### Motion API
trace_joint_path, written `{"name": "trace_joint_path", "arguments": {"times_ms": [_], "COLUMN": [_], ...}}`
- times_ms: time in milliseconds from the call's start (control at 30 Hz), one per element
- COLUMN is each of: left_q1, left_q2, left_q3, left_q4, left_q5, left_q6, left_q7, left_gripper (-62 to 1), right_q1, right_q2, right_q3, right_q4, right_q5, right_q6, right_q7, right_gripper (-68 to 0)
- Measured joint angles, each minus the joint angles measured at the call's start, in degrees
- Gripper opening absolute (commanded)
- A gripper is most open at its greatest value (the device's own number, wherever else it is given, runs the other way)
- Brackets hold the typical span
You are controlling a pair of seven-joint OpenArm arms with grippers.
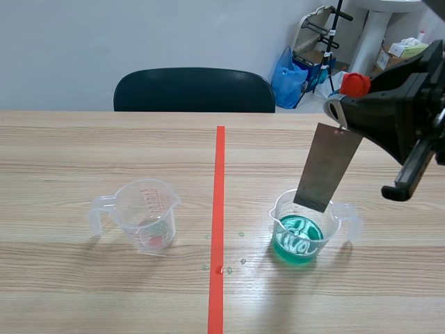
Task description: Do the redox reaction experiment
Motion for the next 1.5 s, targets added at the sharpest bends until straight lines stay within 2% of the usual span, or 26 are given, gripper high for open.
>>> {"name": "trace_joint_path", "arguments": {"times_ms": [433, 600, 1500], "left_q1": [0.00, 0.00, 0.00], "left_q2": [0.00, 0.00, 0.00], "left_q3": [0.00, 0.00, 0.00], "left_q4": [0.00, 0.00, 0.00], "left_q5": [-0.02, 0.00, -0.02], "left_q6": [0.00, 0.00, 0.00], "left_q7": [0.00, 0.00, 0.00], "left_gripper": [1.4, 1.4, 1.4], "right_q1": [0.02, 0.02, 0.02], "right_q2": [0.00, 0.00, 0.00], "right_q3": [1.36, 3.72, 4.52], "right_q4": [2.25, 3.85, 4.74], "right_q5": [3.19, 6.88, 7.26], "right_q6": [0.00, 0.00, 0.00], "right_q7": [-3.43, -5.62, -5.92], "right_gripper": [-66.9, -66.9, -66.9]}}
